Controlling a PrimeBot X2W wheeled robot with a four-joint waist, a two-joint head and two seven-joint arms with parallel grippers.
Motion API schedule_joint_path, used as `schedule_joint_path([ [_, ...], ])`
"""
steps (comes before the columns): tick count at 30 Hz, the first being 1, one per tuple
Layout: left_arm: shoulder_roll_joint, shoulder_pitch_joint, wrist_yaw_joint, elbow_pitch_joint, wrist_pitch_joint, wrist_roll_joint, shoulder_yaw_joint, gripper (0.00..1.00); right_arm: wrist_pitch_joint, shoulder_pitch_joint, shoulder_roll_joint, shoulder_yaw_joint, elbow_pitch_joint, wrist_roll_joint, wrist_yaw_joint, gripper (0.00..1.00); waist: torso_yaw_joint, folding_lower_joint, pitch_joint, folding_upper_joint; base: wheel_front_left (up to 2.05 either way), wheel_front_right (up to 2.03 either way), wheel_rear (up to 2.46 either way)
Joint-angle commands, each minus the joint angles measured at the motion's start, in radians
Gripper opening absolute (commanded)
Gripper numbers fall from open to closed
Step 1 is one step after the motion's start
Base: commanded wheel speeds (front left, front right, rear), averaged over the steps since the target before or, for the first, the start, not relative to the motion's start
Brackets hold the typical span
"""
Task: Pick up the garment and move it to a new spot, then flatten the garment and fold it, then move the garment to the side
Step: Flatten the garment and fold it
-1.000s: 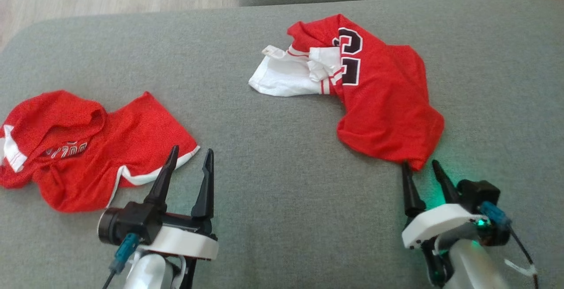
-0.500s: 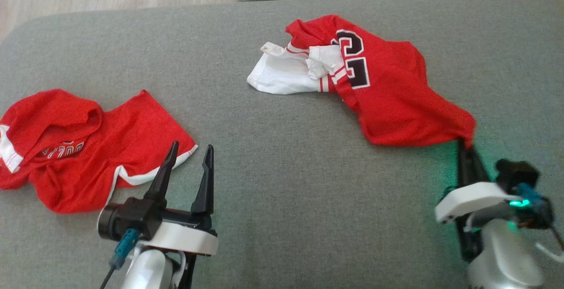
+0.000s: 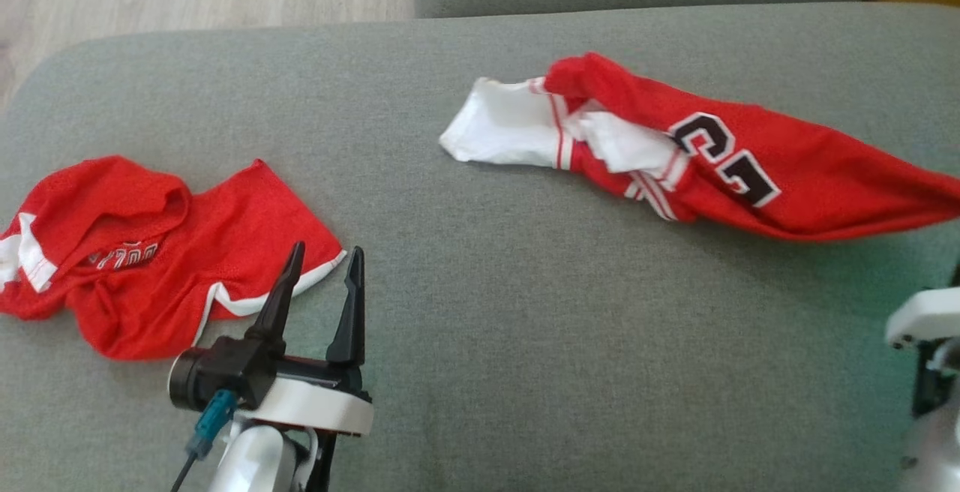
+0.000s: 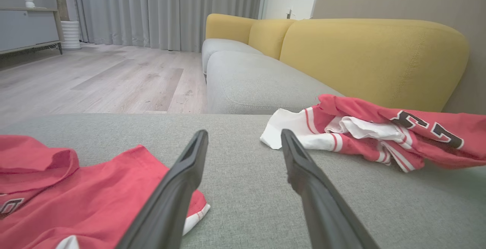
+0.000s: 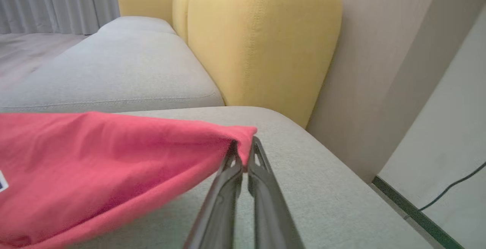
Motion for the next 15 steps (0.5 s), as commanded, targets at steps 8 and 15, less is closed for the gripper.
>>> schedule_joint_path([
  [8, 0.001, -0.020, 0.014, -0.030, -0.010, -0.016, 0.023, 1.00, -0.011, -0.056, 0.002, 0.036, -0.007, -0.004, 0.008, 1.00, -0.001, 0.0000, -0.013, 0.0000, 0.00, 0.00, 0.00],
  [15, 0.001, -0.015, 0.016, -0.036, -0.010, -0.017, 0.025, 1.00, -0.011, 0.026, 0.002, 0.321, -0.082, 0.228, 0.008, 1.00, -0.018, 0.0000, -0.030, 0.0000, 0.00, 0.00, 0.00],
])
